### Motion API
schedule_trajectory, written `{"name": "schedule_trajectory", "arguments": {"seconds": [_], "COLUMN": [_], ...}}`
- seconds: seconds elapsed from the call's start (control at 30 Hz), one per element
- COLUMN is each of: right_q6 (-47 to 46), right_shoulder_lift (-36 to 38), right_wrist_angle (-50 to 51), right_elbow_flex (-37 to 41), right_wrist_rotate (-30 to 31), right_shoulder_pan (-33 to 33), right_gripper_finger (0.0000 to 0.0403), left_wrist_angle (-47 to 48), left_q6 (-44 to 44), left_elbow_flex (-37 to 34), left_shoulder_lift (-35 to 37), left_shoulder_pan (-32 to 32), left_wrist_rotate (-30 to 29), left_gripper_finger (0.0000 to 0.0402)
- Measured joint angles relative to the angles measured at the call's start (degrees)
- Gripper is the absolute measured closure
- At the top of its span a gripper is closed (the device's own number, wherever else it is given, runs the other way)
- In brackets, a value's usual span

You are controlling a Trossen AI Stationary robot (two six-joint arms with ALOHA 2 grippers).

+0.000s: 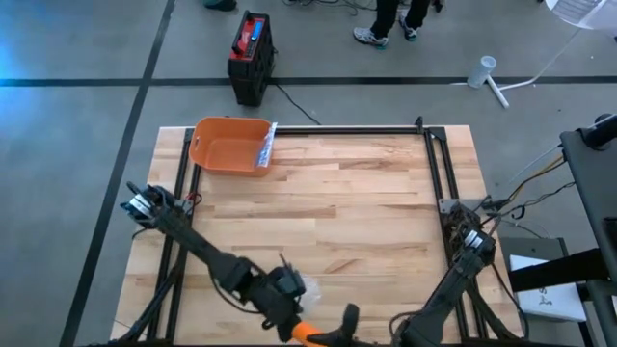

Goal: Roll bandage
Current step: Put the rolled orange bandage into the transparent zip bag

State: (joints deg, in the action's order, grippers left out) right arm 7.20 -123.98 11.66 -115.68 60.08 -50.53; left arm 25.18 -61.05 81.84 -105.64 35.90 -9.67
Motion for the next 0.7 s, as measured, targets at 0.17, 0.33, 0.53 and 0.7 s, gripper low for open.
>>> {"name": "schedule_trajectory", "arguments": {"seconds": [0.17, 0.33, 0.53, 0.7], "right_q6": [4.57, 10.74, 19.19, 25.43], "right_shoulder_lift": [0.0, 0.0, 0.0, 0.0], "right_wrist_angle": [0.11, 0.06, 0.09, 1.4], "right_elbow_flex": [0.04, 0.09, 0.8, 2.81], "right_wrist_rotate": [9.79, 19.59, 20.22, 18.79], "right_shoulder_pan": [-3.97, -7.15, -6.44, -3.6], "right_gripper_finger": [0.034, 0.0341, 0.0342, 0.0342], "left_wrist_angle": [-7.16, -15.25, -17.02, -16.98], "left_q6": [2.96, 6.13, 2.56, 2.01], "left_elbow_flex": [0.17, 0.2, 0.2, 0.17], "left_shoulder_lift": [1.38, 1.63, 1.55, 1.54], "left_shoulder_pan": [-3.03, -4.2, -6.48, -9.0], "left_wrist_rotate": [3.38, 8.3, 9.5, 12.66], "left_gripper_finger": [0.0401, 0.0401, 0.0401, 0.0401]}}
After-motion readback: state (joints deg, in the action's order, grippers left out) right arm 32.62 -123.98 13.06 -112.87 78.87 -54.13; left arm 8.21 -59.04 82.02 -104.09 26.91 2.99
